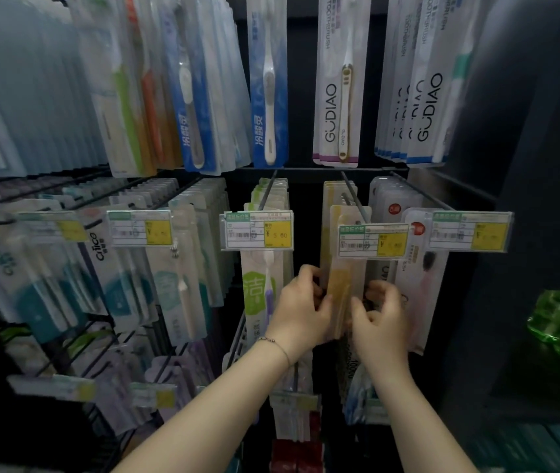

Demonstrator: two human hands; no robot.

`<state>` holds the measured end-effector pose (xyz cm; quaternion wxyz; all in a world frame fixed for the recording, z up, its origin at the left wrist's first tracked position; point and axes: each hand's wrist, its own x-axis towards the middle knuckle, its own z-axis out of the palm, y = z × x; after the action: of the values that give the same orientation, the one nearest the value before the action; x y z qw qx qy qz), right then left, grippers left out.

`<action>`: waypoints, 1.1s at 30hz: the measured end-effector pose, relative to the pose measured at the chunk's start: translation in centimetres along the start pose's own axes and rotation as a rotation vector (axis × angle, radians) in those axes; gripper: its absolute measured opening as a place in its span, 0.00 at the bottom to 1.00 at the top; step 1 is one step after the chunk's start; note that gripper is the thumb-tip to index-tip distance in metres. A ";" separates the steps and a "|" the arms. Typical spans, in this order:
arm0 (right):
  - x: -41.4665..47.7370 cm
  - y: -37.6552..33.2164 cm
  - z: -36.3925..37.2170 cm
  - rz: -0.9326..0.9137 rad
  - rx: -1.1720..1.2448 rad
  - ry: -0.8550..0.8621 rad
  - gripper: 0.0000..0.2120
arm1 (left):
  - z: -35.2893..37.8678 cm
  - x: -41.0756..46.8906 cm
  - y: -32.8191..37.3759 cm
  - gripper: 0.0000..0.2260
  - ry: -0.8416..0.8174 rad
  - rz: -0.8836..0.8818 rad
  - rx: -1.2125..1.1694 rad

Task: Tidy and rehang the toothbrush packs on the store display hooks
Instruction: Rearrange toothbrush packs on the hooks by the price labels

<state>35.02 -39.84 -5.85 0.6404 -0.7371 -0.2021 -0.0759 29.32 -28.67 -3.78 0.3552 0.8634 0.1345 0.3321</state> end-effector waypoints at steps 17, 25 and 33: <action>-5.4 -1.5 4.4 -0.588 -0.424 -0.612 0.03 | -8.4 -9.0 -2.2 0.07 -0.055 -0.044 0.552; -7.4 -3.4 8.2 -0.644 -0.446 -0.648 0.05 | -12.9 -11.3 -5.3 0.06 -0.026 -0.157 0.643; -7.8 -5.9 13.8 -0.600 -0.505 -0.585 0.06 | -18.2 -9.5 -9.1 0.08 -0.033 -0.125 0.678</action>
<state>23.55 -27.40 -5.65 0.3079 -0.7692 -0.5521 -0.0936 10.17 -17.08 -5.14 0.0698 0.9277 0.2840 0.2321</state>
